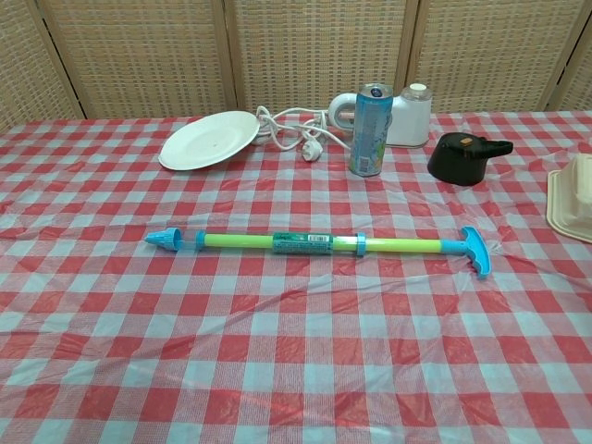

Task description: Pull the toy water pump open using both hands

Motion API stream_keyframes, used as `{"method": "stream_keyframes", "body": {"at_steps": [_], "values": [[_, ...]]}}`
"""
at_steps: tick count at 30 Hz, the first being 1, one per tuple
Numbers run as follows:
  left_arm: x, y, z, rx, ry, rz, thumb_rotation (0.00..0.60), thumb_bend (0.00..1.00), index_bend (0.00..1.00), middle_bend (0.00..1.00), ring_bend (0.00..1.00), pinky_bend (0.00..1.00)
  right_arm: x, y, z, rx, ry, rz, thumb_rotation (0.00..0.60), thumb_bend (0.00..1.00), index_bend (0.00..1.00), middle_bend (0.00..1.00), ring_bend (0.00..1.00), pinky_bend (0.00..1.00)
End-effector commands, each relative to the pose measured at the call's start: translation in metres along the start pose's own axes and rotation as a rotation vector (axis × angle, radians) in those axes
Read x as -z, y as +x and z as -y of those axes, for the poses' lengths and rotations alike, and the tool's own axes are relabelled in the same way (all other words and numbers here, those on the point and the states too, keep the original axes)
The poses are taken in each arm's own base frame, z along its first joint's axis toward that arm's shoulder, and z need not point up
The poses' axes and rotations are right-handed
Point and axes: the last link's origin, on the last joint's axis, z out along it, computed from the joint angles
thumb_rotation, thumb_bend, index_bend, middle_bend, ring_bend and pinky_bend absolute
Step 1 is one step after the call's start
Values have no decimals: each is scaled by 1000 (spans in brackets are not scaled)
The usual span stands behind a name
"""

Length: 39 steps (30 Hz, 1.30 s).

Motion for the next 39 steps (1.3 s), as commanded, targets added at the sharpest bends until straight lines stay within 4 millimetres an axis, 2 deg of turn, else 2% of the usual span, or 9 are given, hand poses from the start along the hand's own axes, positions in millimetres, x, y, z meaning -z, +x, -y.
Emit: {"method": "stream_keyframes", "body": {"at_steps": [1, 4, 11, 17, 23, 31, 39], "values": [[0, 1, 1, 4, 3, -5, 600, 73, 0, 0, 0, 0, -1, -1, 3, -12, 12, -14, 600, 64, 98, 1, 2, 0], [0, 2, 1, 8, 3, -12, 600, 73, 0, 0, 0, 0, -5, 0, 6, -25, 17, -37, 600, 75, 173, 54, 65, 16], [-1, 6, 2, 18, 10, -28, 600, 73, 0, 0, 0, 0, -30, 0, 25, -44, 34, -81, 600, 86, 262, 368, 399, 195], [-5, 8, 6, 33, 29, -39, 600, 74, 0, 0, 0, 0, -58, -3, 55, -11, 74, -45, 600, 108, 316, 550, 583, 284], [-9, 9, 9, 44, 38, -38, 600, 74, 0, 0, 0, 0, -88, -16, 87, 3, 77, 14, 600, 163, 398, 761, 783, 368], [-15, 6, 13, 50, 53, -16, 600, 74, 0, 0, 0, 0, -117, -41, 119, 40, 71, 87, 600, 304, 454, 935, 939, 502], [-20, 1, 18, 56, 72, 11, 600, 74, 0, 0, 0, 0, -143, -60, 140, 51, 46, 140, 600, 457, 467, 973, 970, 532]]}}
